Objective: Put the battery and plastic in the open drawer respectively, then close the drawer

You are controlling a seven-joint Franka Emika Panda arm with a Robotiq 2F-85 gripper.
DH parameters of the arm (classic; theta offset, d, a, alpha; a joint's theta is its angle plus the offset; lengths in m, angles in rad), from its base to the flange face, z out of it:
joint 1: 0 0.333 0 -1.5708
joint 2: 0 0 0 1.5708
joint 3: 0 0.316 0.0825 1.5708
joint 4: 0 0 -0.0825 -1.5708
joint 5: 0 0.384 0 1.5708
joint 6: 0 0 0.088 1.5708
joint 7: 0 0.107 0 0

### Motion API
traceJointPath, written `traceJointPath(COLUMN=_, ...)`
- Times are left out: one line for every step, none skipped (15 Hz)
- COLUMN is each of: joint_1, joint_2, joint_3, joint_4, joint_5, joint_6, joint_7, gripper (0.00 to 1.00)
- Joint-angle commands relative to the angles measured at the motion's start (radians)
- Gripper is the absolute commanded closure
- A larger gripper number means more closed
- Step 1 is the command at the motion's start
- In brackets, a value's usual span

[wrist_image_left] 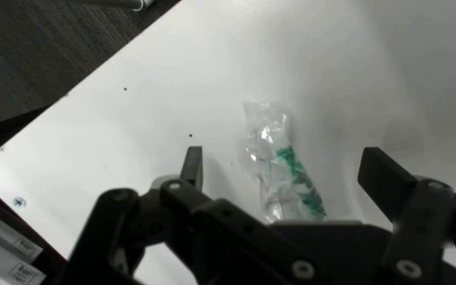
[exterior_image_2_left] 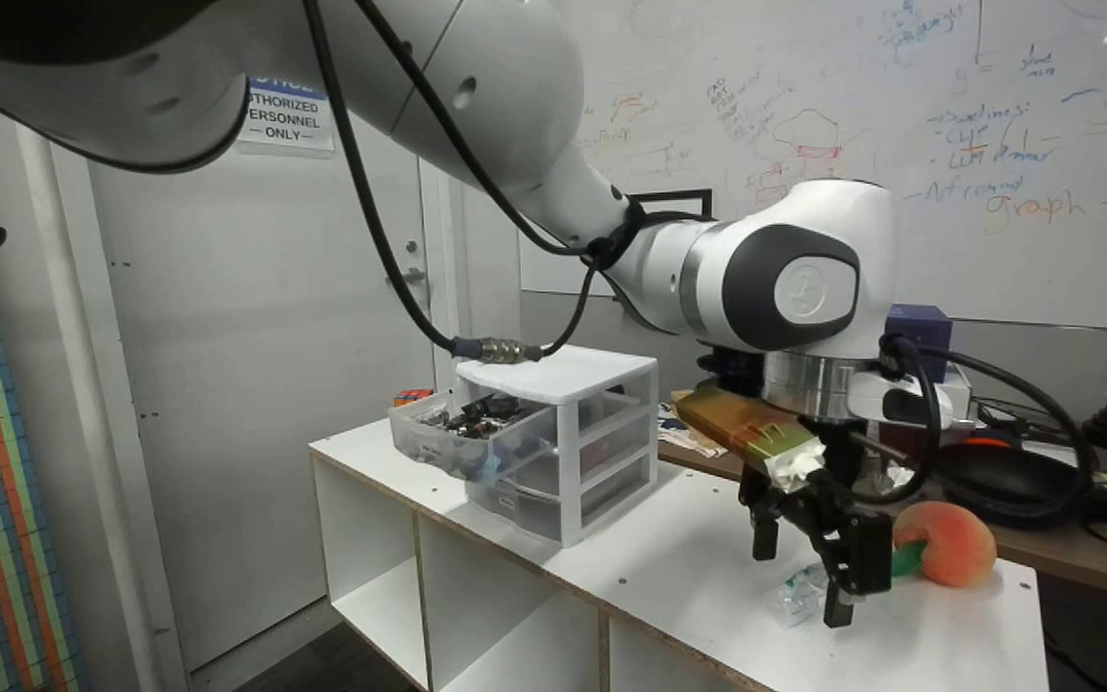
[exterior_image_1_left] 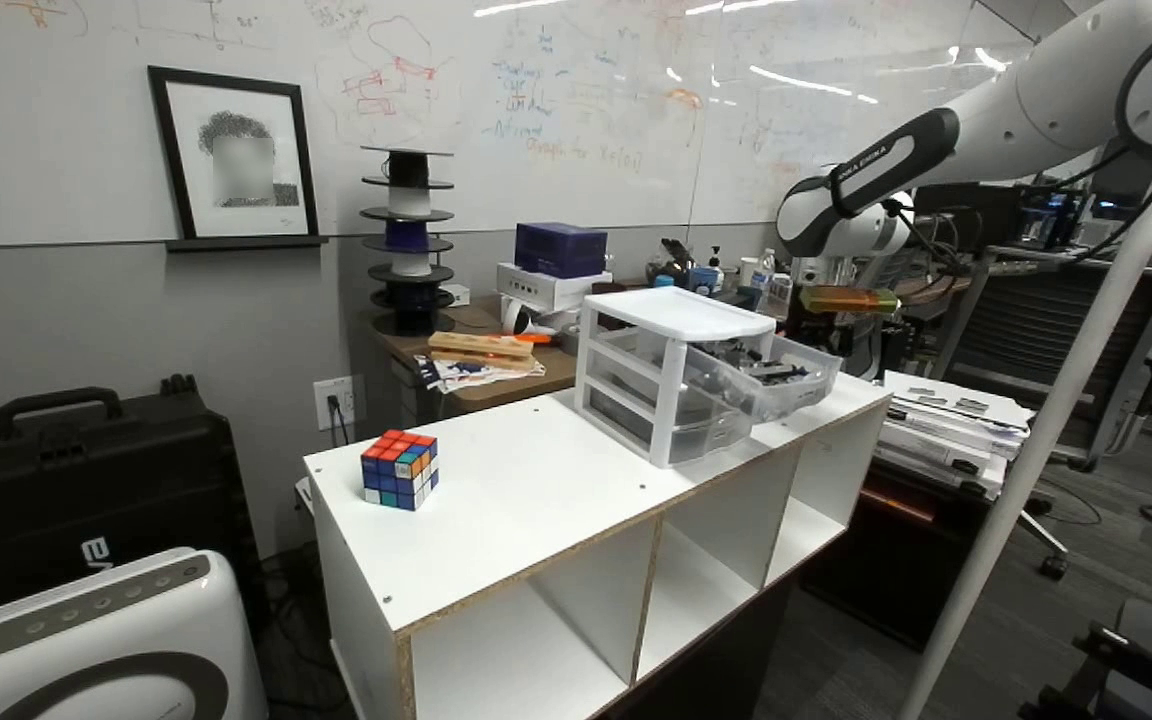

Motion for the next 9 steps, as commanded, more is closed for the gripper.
traceJointPath(joint_1=0.007, joint_2=0.067, joint_3=-0.025, joint_4=0.088, joint_5=-0.046, joint_6=-0.037, joint_7=0.054, gripper=0.0)
traceJointPath(joint_1=0.004, joint_2=0.078, joint_3=-0.025, joint_4=0.098, joint_5=-0.051, joint_6=-0.035, joint_7=0.057, gripper=0.0)
traceJointPath(joint_1=0.002, joint_2=0.084, joint_3=-0.023, joint_4=0.101, joint_5=-0.051, joint_6=-0.026, joint_7=0.06, gripper=0.25)
traceJointPath(joint_1=0.0, joint_2=0.084, joint_3=-0.019, joint_4=0.105, joint_5=-0.047, joint_6=-0.024, joint_7=0.058, gripper=0.27)
traceJointPath(joint_1=-0.003, joint_2=0.082, joint_3=-0.013, joint_4=0.11, joint_5=-0.04, joint_6=-0.02, joint_7=0.055, gripper=0.34)
traceJointPath(joint_1=-0.005, joint_2=0.08, joint_3=-0.009, joint_4=0.112, joint_5=-0.036, joint_6=-0.019, joint_7=0.054, gripper=0.44)
traceJointPath(joint_1=-0.007, joint_2=0.077, joint_3=-0.005, joint_4=0.113, joint_5=-0.034, joint_6=-0.019, joint_7=0.048, gripper=0.51)
traceJointPath(joint_1=-0.006, joint_2=0.074, joint_3=-0.004, joint_4=0.11, joint_5=-0.034, joint_6=-0.013, joint_7=0.047, gripper=0.6)
traceJointPath(joint_1=-0.008, joint_2=0.07, joint_3=0.001, joint_4=0.11, joint_5=-0.03, joint_6=-0.017, joint_7=0.043, gripper=0.66)
